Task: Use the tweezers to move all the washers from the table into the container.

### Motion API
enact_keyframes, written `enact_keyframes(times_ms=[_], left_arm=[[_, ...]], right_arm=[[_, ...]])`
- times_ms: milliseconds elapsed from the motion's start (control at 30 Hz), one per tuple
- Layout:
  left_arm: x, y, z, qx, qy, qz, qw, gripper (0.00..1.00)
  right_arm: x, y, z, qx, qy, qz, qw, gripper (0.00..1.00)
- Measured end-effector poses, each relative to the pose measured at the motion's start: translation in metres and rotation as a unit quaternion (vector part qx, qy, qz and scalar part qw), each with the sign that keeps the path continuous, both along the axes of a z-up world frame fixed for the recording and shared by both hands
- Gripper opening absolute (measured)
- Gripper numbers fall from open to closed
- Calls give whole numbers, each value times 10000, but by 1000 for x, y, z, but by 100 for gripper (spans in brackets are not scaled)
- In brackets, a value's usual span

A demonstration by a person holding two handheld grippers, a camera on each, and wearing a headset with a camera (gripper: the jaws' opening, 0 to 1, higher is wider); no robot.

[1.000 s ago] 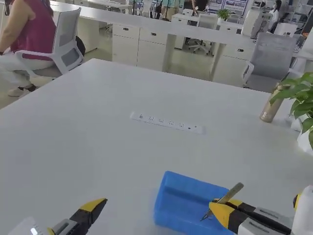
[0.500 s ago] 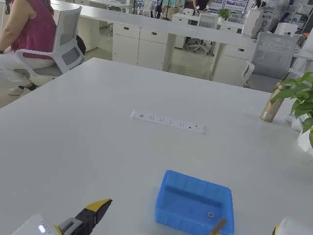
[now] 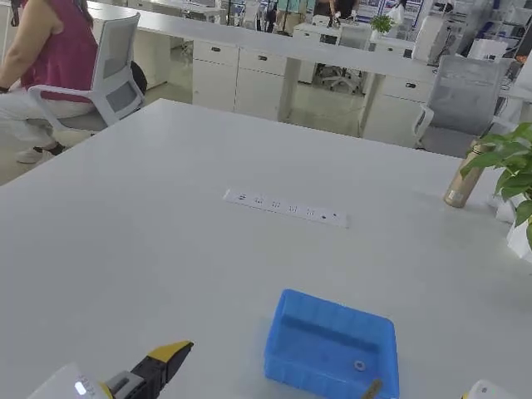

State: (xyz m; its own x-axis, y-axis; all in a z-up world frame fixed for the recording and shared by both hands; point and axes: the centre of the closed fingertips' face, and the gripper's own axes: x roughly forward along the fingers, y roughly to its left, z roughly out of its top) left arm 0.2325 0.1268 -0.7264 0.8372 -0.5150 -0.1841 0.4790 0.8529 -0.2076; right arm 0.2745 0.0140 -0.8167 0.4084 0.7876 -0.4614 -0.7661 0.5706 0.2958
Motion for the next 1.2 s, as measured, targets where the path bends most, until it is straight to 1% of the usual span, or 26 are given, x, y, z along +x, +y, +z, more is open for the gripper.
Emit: enact_keyframes(times_ms=[33, 67, 133, 233, 333, 400, 433, 467, 533, 600, 667, 800, 867, 967, 1033, 1100, 1200], left_arm=[[0, 0, -1, 6, 24, -3, 10000, 83], [0, 0, -1, 12, 25, -3, 10000, 82], [0, 0, -2, 45, 38, -8, 10000, 82], [-1, 0, -3, 94, 56, -15, 9999, 81], [-1, 0, -5, 158, 87, -16, 9998, 80], [-1, 0, -6, 192, 101, -20, 9998, 79], [-1, 0, -7, 208, 108, -21, 9997, 79], [-1, 0, -7, 223, 119, -22, 9997, 79], [-1, 1, -9, 263, 140, -25, 9996, 78], [-2, 0, -9, 291, 157, -41, 9994, 77], [-2, 0, -10, 333, 162, -65, 9993, 77], [-2, 0, -13, 417, 212, -78, 9989, 76], [-2, 0, -13, 432, 197, -71, 9988, 76], [-2, 1, -14, 426, 210, -70, 9988, 76], [-2, 0, -14, 449, 224, -87, 9987, 76], [-2, 0, -15, 479, 220, -95, 9986, 75], [-3, 1, -16, 493, 247, -85, 9984, 75]], right_arm=[[-2, 1, 0, 4, 9, 45, 10000, 4], [-6, 6, 3, -34, -56, 112, 9999, 3], [-11, 7, 3, -156, -158, 214, 9995, 3], [-12, 8, 3, -226, -302, 329, 9987, 3], [-12, 9, 5, -159, -278, 305, 9990, 2], [-10, 8, 10, -33, -280, 214, 9994, 2], [-9, 8, 15, 90, -265, 163, 9995, 1], [-8, 7, 17, 125, -281, 122, 9995, 1], [-7, 6, 19, 113, -290, 112, 9995, 2], [-7, 6, 17, 85, -288, 119, 9995, 2], [-9, 6, 11, 61, -212, 141, 9997, 2], [-10, 8, 6, 10, -207, 146, 9997, 3], [-10, 9, 6, -13, -246, 158, 9996, 3], [-10, 11, 9, 80, -289, 179, 9994, 3], [-10, 12, 8, 44, -317, 198, 9993, 3], [-9, 13, 5, 70, -317, 200, 9993, 3], [-10, 12, 6, 77, -362, 221, 9991, 3]])
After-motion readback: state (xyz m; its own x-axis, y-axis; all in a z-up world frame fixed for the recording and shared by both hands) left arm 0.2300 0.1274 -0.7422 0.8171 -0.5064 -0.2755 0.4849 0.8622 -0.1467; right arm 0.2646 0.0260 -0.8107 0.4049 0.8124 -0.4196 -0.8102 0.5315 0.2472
